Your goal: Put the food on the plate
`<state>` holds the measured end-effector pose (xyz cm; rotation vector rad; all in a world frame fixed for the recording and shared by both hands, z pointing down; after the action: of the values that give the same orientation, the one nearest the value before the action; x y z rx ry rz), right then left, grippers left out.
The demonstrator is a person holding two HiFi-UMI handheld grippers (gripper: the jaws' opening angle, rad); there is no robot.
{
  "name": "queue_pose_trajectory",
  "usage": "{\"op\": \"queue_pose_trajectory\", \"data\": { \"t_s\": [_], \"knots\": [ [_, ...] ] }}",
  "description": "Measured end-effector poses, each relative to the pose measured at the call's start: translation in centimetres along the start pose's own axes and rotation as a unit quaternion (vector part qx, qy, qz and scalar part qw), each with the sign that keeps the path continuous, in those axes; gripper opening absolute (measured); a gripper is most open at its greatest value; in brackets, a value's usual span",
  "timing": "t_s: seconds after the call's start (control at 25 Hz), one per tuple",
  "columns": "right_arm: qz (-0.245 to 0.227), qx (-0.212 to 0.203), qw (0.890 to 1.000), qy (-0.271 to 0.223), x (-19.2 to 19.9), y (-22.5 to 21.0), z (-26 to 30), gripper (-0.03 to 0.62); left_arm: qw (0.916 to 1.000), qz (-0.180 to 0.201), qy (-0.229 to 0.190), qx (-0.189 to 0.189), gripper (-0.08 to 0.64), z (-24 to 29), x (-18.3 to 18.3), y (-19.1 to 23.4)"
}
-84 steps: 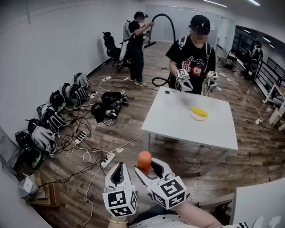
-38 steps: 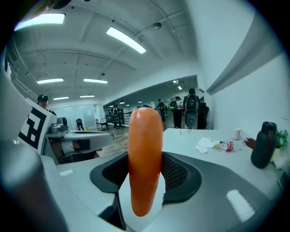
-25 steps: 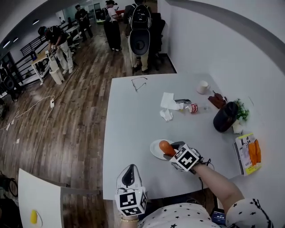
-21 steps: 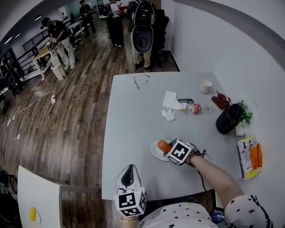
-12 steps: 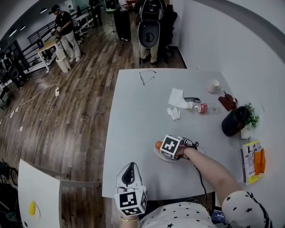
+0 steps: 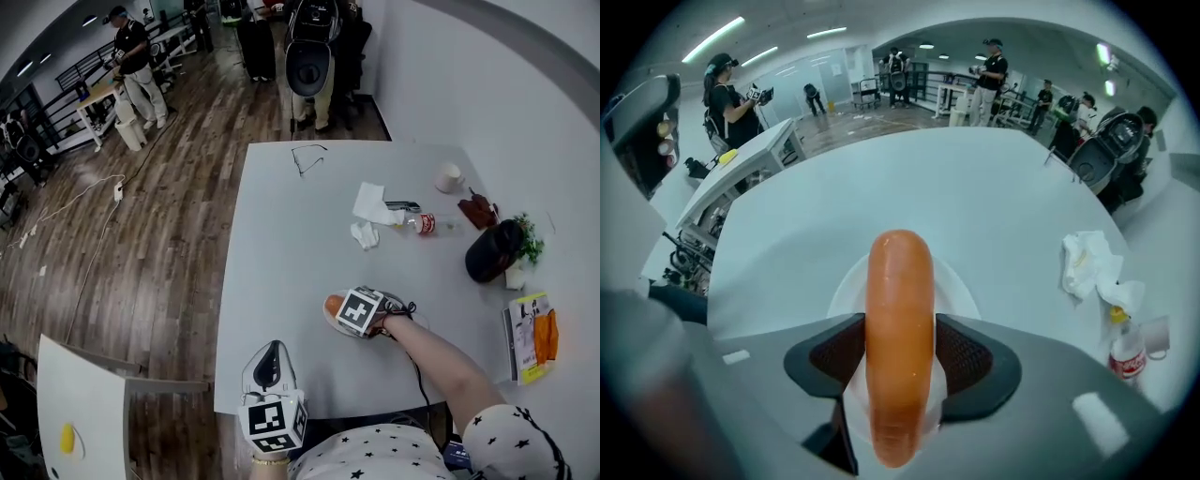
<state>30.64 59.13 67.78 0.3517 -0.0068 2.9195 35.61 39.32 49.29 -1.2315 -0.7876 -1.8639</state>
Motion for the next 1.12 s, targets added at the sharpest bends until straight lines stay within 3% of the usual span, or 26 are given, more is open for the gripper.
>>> {"op": "queue_pose_trajectory", "data": {
  "t_s": [0.12, 0.24, 0.32, 0.48, 0.6, 0.68, 0.72, 0.88, 1.12],
  "knots": [
    [0.048, 0.034, 0.995, -0.086, -0.7, 0.0, -2.6, 0.258, 0.9999, 0.005, -0.002, 0.011, 0.008, 0.1, -0.2, -0.4],
    [0.118, 0.042, 0.973, -0.191, -1.3, 1.4, -7.1, 0.258, 0.9995, 0.012, -0.005, 0.028, 0.008, 0.1, -0.5, -1.2],
    [0.164, 0.035, 0.948, -0.271, -1.7, 3.0, -10.3, 0.234, 0.9989, 0.021, -0.005, 0.042, 0.008, 0.3, -0.7, -2.0],
    [0.245, 0.016, 0.879, -0.408, -2.2, 6.7, -15.4, 0.062, 0.9973, 0.034, -0.006, 0.065, 0.008, 0.5, -0.9, -3.1],
    [0.298, 0.022, 0.836, -0.460, -1.7, 9.1, -17.2, 0.001, 0.9963, 0.041, -0.004, 0.075, 0.008, 0.3, -1.0, -3.5],
    [0.324, 0.032, 0.817, -0.475, -1.3, 10.2, -17.7, 0.000, 0.9956, 0.046, -0.002, 0.081, 0.008, 0.0, -0.9, -3.7],
    [0.329, 0.035, 0.814, -0.478, -1.2, 10.7, -17.9, 0.000, 0.9953, 0.047, -0.001, 0.084, 0.008, -0.3, -0.9, -3.8],
    [0.316, 0.054, 0.818, -0.478, -1.6, 11.9, -18.6, -0.002, 0.9945, 0.050, 0.004, 0.093, 0.008, -1.3, -0.7, -3.8],
    [0.314, 0.078, 0.816, -0.479, -1.8, 14.0, -19.4, -0.002, 0.9938, 0.050, 0.009, 0.098, 0.008, -3.1, -0.3, -3.2]
  ]
}}
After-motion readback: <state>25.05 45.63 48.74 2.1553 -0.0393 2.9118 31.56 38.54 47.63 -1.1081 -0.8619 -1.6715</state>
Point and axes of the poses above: the fingertips, and each gripper's own axes: z forward along the fingers, y to its left, x out of its underside, the point moved 3 cm from there along -z, backward along the fingers, and after that the axes turned 2 degrees about z, right-handed, at the moved point
